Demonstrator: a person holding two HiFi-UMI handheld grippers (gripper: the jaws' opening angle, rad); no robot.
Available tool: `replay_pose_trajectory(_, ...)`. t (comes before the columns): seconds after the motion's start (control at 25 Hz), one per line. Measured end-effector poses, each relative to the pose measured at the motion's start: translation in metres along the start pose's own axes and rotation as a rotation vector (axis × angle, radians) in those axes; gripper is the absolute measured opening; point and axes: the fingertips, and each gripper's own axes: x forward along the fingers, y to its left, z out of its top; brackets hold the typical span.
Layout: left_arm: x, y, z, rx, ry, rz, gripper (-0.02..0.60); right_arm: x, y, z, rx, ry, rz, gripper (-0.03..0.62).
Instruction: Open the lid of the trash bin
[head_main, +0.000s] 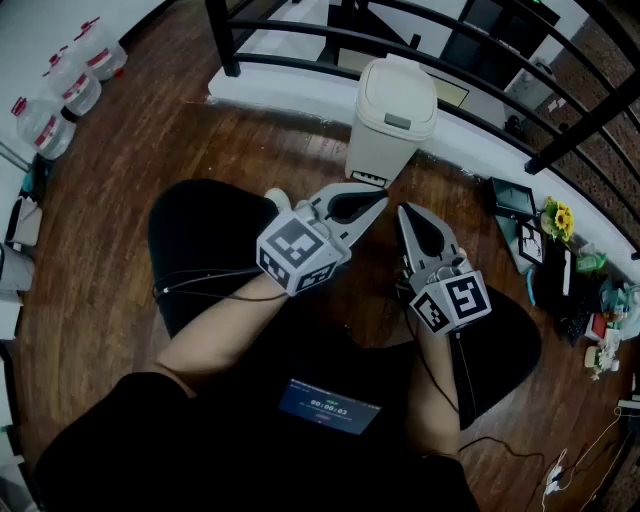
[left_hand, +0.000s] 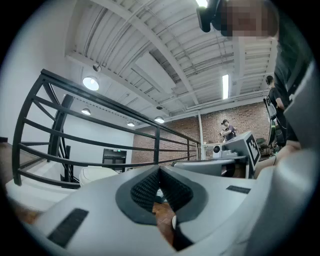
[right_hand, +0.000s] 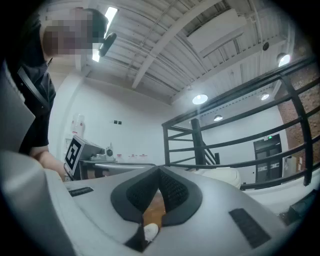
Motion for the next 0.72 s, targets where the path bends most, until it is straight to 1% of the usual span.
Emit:
replay_pose_trajectory(0.16, 0.016, 0.036, -0.004, -0.032, 0.011, 0.018, 0.012, 0.034, -0.032, -0.002, 0.083, -0.025, -0.048, 0.017)
replay_pose_trajectory(0.24, 0.021, 0.050, -0.006, -0.039, 0.019, 0.020, 0.012, 0.049, -0.044, -0.002, 0.106, -0.029, -0.075, 0.017)
replay_pose_trajectory(0.36, 0.026, 0.070, -0.003, -0.016, 0.021, 0.022, 0.012, 0.070, -0.054, -0.002, 0.083, -0.007, -0.086, 0.017)
replay_pose_trajectory(0.48, 0.027, 0.091, 0.004, 0.008, 0.027, 0.040, 0.012, 0.088, -0.059, 0.004, 0.067, 0.007, -0.091, 0.017)
replay_pose_trajectory(0.56, 0.027, 0.101, 0.010, 0.021, 0.034, 0.049, 0.012, 0.095, -0.058, 0.005, 0.038, 0.022, -0.088, 0.017)
replay_pose_trajectory(0.64, 0.026, 0.106, 0.014, 0.021, 0.033, 0.052, 0.012, 0.098, -0.060, -0.003, 0.001, 0.056, -0.090, 0.017)
replay_pose_trajectory(0.72, 0.027, 0.112, 0.015, 0.009, 0.025, 0.057, 0.012, 0.104, -0.068, -0.010, 0.015, 0.065, -0.094, 0.017)
